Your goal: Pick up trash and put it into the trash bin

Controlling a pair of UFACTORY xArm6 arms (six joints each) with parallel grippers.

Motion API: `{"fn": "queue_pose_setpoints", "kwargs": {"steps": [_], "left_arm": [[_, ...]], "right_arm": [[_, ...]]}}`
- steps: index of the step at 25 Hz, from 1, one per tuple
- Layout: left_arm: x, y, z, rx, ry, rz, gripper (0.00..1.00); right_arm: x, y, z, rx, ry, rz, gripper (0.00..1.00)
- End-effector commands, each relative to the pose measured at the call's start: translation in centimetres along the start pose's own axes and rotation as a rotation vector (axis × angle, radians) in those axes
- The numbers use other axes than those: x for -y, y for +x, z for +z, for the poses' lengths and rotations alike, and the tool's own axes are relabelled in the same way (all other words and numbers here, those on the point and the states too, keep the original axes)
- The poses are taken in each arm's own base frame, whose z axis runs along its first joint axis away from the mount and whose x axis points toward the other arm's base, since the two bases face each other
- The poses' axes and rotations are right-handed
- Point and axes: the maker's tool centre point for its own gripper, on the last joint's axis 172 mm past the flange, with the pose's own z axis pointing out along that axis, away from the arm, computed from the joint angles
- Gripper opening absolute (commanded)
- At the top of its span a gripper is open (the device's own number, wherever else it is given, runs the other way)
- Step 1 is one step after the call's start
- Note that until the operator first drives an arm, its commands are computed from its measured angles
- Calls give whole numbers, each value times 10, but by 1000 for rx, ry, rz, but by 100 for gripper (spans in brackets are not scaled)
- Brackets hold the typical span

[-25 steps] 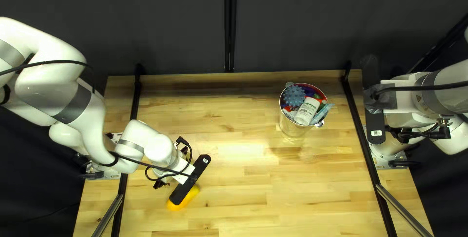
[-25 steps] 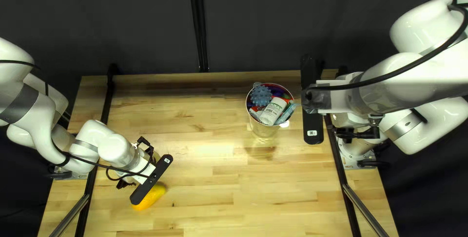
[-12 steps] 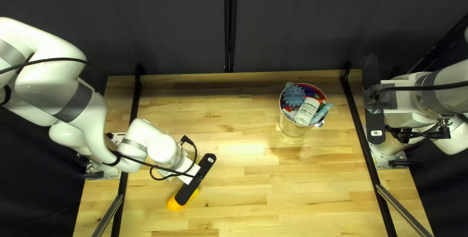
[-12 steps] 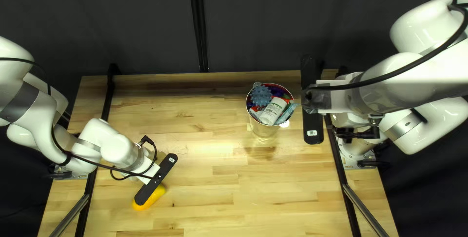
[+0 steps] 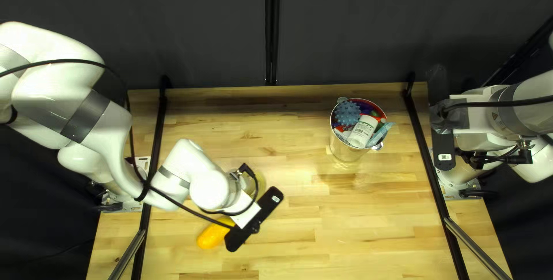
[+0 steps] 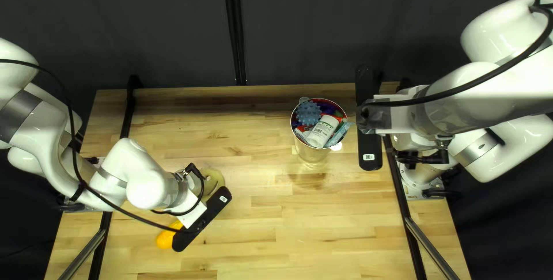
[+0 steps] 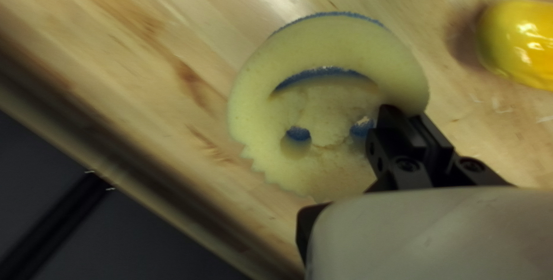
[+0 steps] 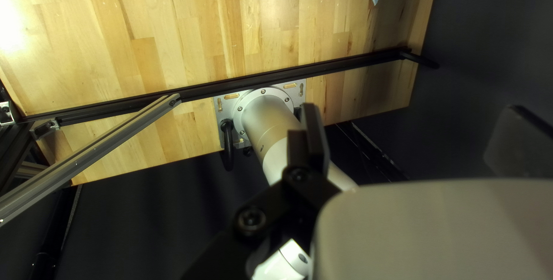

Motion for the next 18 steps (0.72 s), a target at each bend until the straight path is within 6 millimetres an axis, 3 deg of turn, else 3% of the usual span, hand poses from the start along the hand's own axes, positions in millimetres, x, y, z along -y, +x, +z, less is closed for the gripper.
{"fn": "queue_pose_setpoints", "kwargs": {"steps": [1,13,18], "left_arm": [[65,10,-6,13,96,156,0],[218,15,5,-16,232,369,0],[259,14,6,-12,253,398,0]], "right_arm": [[0,0,0,0,0,0,100],[0,0,0,0,0,0,100],[0,0,0,0,0,0,100]]}}
